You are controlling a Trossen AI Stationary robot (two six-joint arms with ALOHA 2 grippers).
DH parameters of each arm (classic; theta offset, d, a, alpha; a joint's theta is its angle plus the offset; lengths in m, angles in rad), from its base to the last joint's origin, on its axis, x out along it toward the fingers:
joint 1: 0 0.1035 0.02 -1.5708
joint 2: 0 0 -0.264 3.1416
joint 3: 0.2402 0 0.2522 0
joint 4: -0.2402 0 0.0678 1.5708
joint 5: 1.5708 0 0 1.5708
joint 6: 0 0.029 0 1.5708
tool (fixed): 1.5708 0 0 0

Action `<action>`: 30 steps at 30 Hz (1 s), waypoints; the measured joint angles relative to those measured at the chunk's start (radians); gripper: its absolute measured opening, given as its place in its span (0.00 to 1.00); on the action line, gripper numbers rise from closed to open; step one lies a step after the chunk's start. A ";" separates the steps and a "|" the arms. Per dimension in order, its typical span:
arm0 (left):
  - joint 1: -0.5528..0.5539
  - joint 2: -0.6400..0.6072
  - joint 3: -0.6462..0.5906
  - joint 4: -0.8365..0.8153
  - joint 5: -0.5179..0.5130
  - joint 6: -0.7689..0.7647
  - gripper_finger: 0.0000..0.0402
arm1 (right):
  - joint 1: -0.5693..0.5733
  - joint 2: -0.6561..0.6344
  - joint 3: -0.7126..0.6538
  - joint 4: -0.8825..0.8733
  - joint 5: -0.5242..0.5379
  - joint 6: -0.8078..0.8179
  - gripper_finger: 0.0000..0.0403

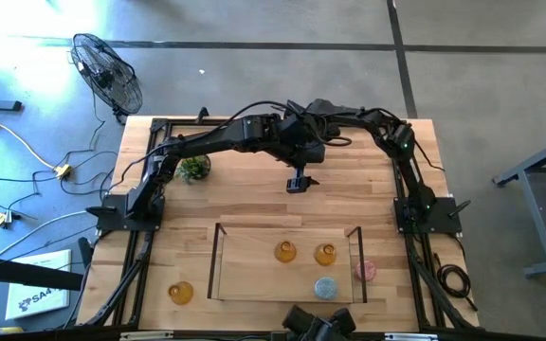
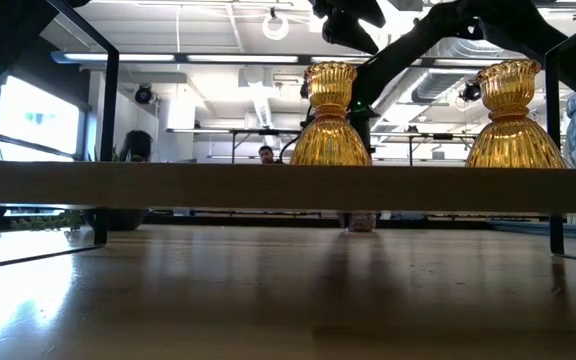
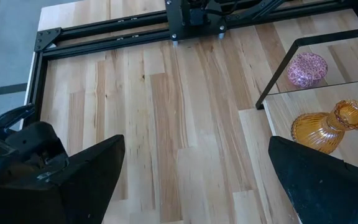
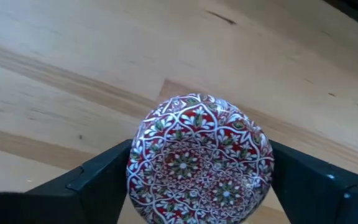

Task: Pick & Place candle stick holders
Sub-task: Put the red patterned scented candle on the shelf

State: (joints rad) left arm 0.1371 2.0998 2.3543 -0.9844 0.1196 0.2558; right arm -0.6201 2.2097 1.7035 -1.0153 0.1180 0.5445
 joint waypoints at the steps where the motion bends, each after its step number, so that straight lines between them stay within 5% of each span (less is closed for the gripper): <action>1: 0.000 0.000 0.000 0.000 0.000 0.000 0.97 | 0.002 0.000 0.000 -0.001 0.007 -0.001 0.82; 5: 0.000 0.000 0.000 0.000 0.000 0.000 0.97 | 0.011 -0.002 0.000 -0.004 0.043 0.025 0.72; 30: 0.000 0.000 0.000 0.000 0.000 0.000 0.97 | 0.022 -0.004 0.000 0.044 0.027 -0.032 0.71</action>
State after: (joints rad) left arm 0.1371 2.0998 2.3543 -0.9844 0.1196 0.2558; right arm -0.5979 2.2055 1.7036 -0.9718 0.1450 0.5122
